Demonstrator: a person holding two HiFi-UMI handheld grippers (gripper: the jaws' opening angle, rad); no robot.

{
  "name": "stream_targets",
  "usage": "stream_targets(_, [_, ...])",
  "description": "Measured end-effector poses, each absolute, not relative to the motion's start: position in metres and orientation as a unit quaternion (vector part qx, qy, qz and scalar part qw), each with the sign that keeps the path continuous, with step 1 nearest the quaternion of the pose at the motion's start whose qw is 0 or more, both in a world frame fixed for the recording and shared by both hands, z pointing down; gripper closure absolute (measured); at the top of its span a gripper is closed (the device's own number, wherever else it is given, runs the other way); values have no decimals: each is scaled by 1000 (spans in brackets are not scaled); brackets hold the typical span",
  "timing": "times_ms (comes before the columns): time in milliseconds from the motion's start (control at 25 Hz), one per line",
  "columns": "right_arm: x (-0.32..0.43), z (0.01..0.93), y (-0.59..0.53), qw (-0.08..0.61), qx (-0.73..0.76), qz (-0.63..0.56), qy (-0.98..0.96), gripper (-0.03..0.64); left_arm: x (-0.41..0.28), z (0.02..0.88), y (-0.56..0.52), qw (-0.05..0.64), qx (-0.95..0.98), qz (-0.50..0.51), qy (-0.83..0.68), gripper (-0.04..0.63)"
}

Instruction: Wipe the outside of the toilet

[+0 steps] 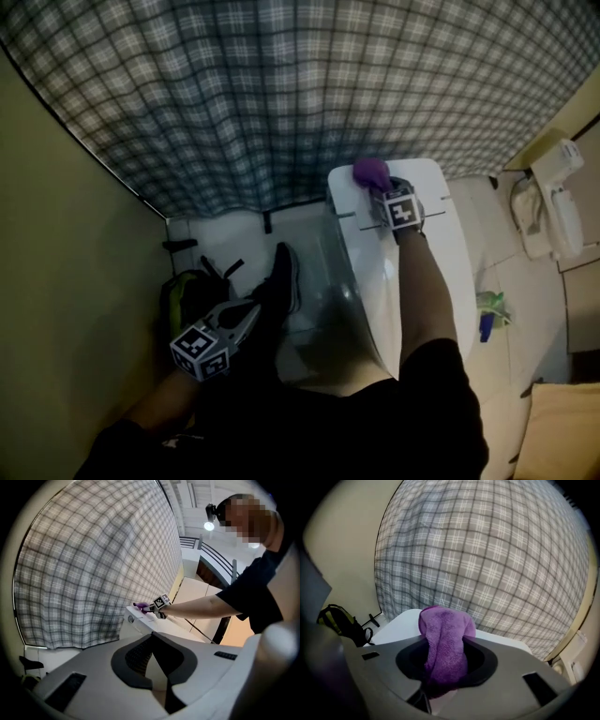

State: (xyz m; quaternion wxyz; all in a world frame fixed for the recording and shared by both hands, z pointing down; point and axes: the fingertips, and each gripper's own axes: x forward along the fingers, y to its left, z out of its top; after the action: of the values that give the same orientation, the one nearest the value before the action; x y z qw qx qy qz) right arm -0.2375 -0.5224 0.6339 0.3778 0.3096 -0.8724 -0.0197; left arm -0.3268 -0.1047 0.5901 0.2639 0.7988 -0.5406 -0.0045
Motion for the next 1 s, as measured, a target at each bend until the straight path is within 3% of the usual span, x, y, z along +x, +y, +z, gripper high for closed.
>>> stream_targets(280, [-265, 651, -538, 385, 309, 2, -870, 486, -353, 610, -99, 275, 787, 5, -552, 591])
stream_targets(480, [-252, 656, -517, 428, 274, 3, -861, 489, -346, 605, -106, 268, 792, -1, -549, 591])
stream_targets(680, [-200, 665, -451, 479, 230, 10, -847, 492, -314, 585, -101, 252, 804, -4, -538, 591])
stream_targets(1000, [-46, 673, -301, 519, 213, 15, -828, 499, -237, 541, -90, 203, 833, -19, -515, 591])
